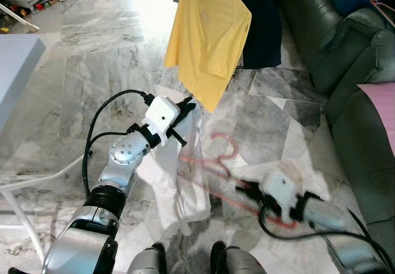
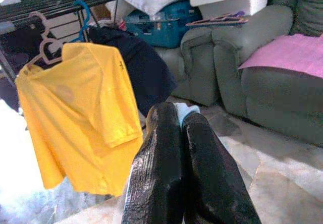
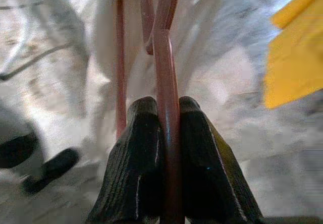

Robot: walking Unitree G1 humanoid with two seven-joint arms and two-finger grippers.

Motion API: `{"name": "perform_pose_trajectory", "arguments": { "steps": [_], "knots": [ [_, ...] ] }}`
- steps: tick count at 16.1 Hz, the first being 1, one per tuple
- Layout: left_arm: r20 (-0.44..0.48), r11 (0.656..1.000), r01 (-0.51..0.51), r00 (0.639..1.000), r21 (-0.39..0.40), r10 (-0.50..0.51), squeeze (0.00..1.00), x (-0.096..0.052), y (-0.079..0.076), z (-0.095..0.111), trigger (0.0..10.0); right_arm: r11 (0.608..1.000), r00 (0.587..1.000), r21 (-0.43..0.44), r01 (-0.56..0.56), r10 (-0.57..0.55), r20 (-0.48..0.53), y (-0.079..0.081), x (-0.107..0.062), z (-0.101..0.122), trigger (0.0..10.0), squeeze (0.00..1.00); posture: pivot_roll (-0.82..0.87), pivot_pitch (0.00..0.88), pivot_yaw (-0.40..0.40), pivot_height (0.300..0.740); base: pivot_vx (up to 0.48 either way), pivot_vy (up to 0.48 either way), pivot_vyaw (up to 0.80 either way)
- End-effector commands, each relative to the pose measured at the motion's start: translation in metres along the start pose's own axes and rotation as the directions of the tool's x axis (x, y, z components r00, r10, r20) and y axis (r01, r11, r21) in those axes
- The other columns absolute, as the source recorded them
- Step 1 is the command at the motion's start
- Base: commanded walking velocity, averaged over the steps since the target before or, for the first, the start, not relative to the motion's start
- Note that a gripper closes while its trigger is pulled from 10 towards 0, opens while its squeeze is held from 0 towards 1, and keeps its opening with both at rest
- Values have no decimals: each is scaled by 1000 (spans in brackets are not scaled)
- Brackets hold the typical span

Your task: Hang hanger

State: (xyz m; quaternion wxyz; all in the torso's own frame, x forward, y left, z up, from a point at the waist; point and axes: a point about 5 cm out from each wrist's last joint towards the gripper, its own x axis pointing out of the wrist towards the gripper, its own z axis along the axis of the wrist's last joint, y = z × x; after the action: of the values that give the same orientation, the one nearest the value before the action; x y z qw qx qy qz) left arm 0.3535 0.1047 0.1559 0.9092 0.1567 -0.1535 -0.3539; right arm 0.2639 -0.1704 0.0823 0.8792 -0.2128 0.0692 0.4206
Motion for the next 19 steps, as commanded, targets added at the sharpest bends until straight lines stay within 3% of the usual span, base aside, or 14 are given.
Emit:
{"name": "perform_pose_trajectory", "arguments": {
  "steps": [1, 2, 5, 10, 13, 16, 19],
  "knots": [
    [27, 999, 32, 999, 28, -33, 0, 3, -4, 5, 10000, 994, 995, -38, 99, -98, 27, -13, -2, 4, 10000, 0, -208, 201, 13, 740, 0, 0, 0],
    [23, 999, 46, 999, 30, -46, 0, 1, -7, 3, 10000, 987, 986, -39, 159, -156, 59, -23, -2, 11, 10000, 0, -204, 201, 14, 740, 0, 0, 0],
    [19, 996, 86, 996, 21, -86, 0, -2, -14, 0, 10000, 980, 975, -25, 199, -196, 107, -34, -4, 21, 10000, 0, -201, 202, 16, 740, 0, 0, 0],
    [63, 991, 131, 989, 0, -130, 0, 3, -25, 5, 10000, 981, 973, -20, 192, -188, 136, -32, 0, 25, 10000, 0, -203, 203, 20, 740, 0, 0, 0],
    [111, 977, 207, 973, -46, -201, 0, 5, -46, 10, 10000, 979, 969, -25, 204, -199, 150, -30, 5, 28, 10000, 0, -208, 204, 24, 740, 0, 0, 0],
    [103, 972, 220, 972, -82, -212, 0, 1, -57, 4, 10000, 966, 953, -25, 256, -248, 174, -34, 6, 32, 10000, 0, -211, 205, 24, 740, 0, 0, 0],
    [83, 975, 191, 980, -112, -182, 0, -1, -59, 0, 10000, 957, 941, -18, 289, -280, 189, -35, 6, 34, 10000, 0, -211, 206, 25, 740, 0, 0, 0]
  ]
}}
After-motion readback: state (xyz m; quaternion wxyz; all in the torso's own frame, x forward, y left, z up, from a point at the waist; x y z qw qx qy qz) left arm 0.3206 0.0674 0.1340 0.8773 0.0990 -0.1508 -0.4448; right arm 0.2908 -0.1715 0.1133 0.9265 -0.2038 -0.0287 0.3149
